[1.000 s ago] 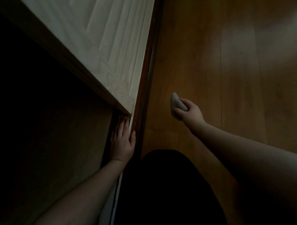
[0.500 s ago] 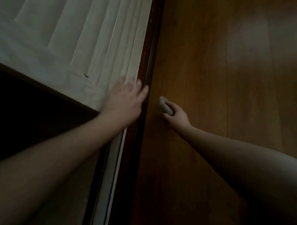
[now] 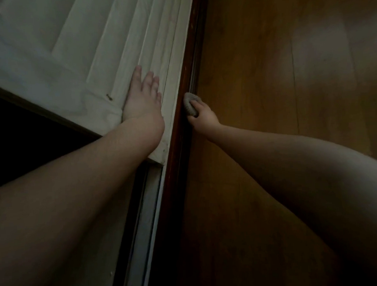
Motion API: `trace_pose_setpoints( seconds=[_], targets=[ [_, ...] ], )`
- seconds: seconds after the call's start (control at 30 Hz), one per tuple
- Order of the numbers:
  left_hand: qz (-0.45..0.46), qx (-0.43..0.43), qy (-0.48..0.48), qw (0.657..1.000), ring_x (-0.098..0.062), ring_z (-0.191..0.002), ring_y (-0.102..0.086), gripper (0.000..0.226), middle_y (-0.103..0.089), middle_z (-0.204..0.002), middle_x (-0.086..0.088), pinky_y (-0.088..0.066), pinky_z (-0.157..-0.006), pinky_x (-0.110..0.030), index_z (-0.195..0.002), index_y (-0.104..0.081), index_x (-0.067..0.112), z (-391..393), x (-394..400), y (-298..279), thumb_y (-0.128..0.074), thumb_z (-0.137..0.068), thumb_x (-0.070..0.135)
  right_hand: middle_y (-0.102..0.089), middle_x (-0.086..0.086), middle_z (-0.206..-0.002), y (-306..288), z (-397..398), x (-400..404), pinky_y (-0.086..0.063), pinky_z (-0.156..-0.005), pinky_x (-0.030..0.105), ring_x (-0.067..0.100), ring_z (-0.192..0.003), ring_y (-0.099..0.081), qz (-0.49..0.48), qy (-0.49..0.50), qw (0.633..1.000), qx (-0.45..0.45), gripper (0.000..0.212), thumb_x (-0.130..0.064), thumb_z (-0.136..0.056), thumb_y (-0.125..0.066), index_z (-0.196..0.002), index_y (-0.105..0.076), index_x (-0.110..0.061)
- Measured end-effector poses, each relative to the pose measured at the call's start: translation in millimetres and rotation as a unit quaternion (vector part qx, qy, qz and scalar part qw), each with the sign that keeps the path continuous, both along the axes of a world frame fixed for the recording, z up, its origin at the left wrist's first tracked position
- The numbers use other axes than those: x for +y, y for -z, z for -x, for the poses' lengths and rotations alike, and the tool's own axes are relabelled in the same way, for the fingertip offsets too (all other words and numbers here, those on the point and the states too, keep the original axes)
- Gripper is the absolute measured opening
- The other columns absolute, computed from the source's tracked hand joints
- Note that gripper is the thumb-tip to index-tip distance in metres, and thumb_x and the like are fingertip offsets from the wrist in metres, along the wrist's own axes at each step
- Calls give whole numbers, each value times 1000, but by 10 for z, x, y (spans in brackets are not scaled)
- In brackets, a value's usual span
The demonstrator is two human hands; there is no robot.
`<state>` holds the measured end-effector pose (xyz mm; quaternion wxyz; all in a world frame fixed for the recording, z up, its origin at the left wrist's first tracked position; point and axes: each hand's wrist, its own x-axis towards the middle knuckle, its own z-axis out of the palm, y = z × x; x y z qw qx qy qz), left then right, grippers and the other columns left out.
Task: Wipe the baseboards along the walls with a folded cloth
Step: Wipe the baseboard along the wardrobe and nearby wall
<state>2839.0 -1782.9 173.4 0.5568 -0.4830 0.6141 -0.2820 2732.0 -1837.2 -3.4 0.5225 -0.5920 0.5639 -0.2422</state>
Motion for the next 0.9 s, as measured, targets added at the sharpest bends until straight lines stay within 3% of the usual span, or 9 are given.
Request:
trace_pose_setpoints(
  seconds=[0.33, 0.63, 0.9],
  targets=[
    [-4, -24, -6, 1000, -35, -150, 16, 85, 16, -162, -17, 12, -114, -64, -156, 8, 13, -32, 8, 51, -29, -99, 63, -21, -4, -162, 173, 1, 919, -23, -118, 33, 19, -148, -23, 26, -78, 997, 8, 60, -17, -95, -59, -150, -38, -29],
    [-6, -27, 14, 1000, -34, -150, 15, 86, 13, -163, -15, 9, -111, -72, -157, 7, 15, -63, -33, 149, -33, -98, 64, -10, -16, -159, 167, -88, 2015, -28, -119, 43, 14, -148, -16, 2, -107, 994, -29, 68, -16, -93, -60, -149, -31, -39],
    [-7, -32, 0, 999, -33, -150, 17, 90, 15, -163, -14, 5, -108, -77, -157, 8, 18, -27, -95, 237, -37, -96, 66, -7, -10, -162, 227, 10, 2302, -24, -121, 42, 18, -149, -12, 37, -177, 983, 12, 70, -16, -92, -61, -151, -29, -36]
  ],
)
